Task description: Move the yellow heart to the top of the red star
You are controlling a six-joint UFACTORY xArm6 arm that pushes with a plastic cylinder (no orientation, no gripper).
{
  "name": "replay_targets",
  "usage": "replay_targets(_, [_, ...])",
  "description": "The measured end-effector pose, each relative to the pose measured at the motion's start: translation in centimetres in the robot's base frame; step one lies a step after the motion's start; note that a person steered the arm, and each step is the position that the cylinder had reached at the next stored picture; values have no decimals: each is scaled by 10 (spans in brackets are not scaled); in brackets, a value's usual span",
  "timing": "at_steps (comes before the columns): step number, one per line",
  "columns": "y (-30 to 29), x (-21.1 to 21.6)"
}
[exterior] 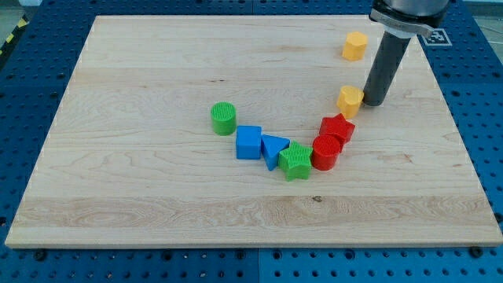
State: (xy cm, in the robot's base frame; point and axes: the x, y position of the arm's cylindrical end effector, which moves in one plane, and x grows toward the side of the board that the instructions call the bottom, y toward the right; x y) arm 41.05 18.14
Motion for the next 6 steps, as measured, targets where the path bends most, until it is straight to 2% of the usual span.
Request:
replay_targets(4, [-30, 6])
replay_targets(6, [-41, -19])
